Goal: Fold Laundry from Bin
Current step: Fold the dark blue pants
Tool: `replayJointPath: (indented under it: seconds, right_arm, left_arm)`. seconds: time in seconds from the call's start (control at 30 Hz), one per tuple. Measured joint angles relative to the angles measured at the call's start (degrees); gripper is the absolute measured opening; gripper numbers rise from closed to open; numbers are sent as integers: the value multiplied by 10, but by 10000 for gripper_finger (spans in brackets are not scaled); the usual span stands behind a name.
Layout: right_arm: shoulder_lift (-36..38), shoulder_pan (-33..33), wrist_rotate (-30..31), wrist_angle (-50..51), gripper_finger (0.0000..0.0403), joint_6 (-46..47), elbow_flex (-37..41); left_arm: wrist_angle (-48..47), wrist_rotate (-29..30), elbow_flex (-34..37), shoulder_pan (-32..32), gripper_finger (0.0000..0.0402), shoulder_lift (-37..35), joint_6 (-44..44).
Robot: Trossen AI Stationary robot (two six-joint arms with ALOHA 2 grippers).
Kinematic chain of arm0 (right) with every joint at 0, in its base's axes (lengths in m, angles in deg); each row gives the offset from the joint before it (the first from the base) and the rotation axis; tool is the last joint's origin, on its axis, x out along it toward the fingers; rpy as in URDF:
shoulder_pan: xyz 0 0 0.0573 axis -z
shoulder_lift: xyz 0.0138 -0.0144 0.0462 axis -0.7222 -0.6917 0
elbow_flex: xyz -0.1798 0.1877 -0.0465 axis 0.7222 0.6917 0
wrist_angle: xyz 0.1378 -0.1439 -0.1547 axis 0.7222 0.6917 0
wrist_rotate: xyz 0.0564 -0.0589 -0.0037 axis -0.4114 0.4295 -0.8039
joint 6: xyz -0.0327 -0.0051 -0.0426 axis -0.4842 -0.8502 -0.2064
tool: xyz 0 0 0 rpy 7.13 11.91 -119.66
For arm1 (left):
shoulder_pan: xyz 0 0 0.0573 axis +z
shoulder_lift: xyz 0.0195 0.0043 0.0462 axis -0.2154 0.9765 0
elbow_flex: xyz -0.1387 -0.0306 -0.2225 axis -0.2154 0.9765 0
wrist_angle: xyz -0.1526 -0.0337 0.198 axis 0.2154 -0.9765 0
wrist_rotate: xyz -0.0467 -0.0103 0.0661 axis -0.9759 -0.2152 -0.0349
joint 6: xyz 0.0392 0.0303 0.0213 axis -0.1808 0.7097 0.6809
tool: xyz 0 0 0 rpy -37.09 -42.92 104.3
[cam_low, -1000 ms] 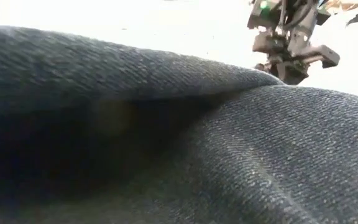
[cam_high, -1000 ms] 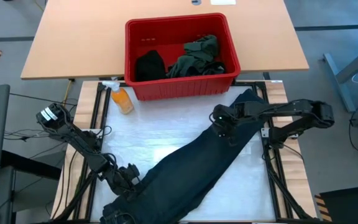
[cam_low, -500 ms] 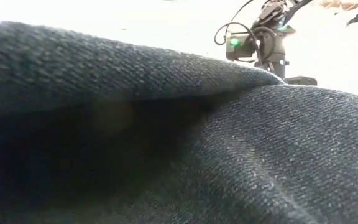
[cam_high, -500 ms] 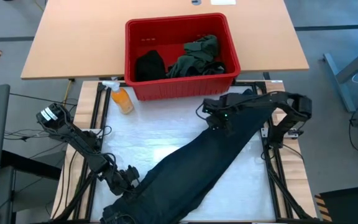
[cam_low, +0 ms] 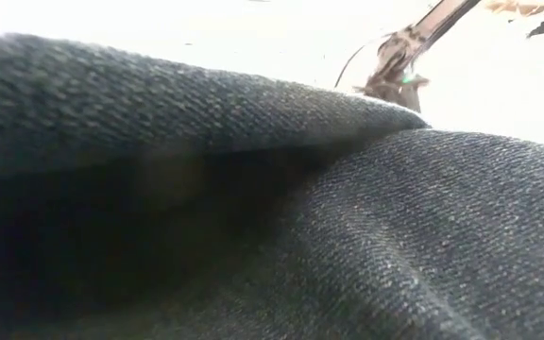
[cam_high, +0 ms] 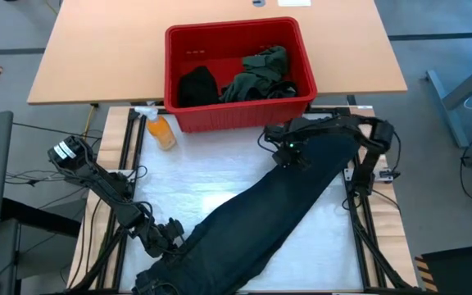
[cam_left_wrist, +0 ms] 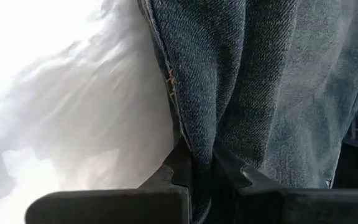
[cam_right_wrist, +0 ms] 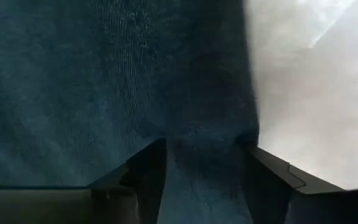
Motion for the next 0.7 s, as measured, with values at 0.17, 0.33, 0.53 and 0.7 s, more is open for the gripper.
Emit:
replayJointPath:
  seconds: [0.17,0.33,0.53,0.7]
  right_arm:
    - [-48,-6,-9,-2,206,22,-4]
    - [-69,-36,-20,0,181,31,14]
    - [-57,-82,-35,40,44,35,36]
    - [-15,-88,-57,37,30,38,41]
  left_arm:
    - [0,4,0,-8,7,0,-2]
    - [-2,35,0,-19,7,0,-4]
    - [-1,106,0,-40,7,0,-16]
    - [1,130,0,-42,7,-1,-11]
